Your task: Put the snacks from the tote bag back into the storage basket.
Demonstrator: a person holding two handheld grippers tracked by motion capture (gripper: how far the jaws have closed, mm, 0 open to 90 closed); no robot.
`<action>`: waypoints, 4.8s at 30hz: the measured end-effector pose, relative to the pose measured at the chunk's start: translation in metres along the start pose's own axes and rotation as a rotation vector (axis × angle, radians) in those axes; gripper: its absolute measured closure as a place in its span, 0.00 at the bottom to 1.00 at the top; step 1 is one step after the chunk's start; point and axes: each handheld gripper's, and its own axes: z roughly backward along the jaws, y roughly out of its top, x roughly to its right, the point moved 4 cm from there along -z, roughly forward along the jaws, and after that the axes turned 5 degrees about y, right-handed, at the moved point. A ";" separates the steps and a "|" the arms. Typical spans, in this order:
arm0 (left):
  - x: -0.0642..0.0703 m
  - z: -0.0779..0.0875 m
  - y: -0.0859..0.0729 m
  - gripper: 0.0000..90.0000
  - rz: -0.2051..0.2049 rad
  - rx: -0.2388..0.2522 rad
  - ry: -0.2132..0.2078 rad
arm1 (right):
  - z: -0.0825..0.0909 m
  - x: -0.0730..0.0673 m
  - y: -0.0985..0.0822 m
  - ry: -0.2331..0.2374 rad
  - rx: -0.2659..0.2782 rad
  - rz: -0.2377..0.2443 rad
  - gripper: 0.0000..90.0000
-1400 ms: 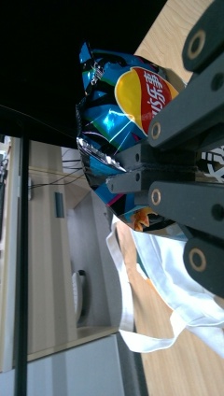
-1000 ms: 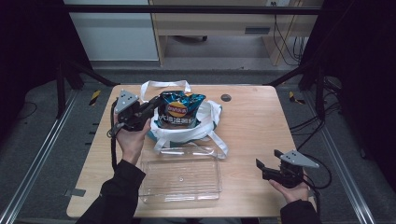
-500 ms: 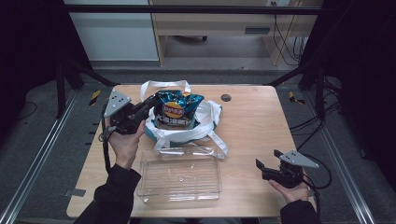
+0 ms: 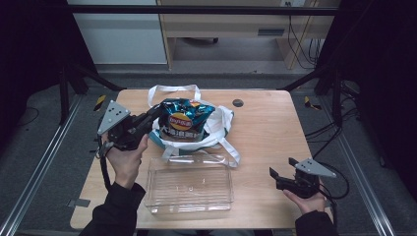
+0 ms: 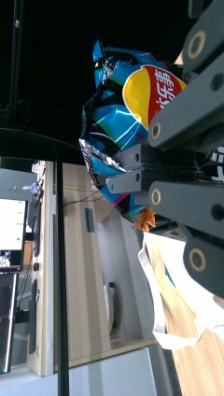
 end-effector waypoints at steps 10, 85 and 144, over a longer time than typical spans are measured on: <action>0.008 0.012 -0.001 1.00 -0.005 0.002 -0.016 | 0.000 0.000 0.000 -0.001 -0.001 0.001 0.21; 0.034 0.037 -0.068 1.00 -0.028 -0.159 -0.062 | 0.001 -0.001 0.000 -0.004 0.000 0.008 0.21; 0.017 0.021 -0.099 0.94 -0.050 -0.222 0.023 | 0.001 -0.001 0.000 -0.007 -0.004 0.016 0.21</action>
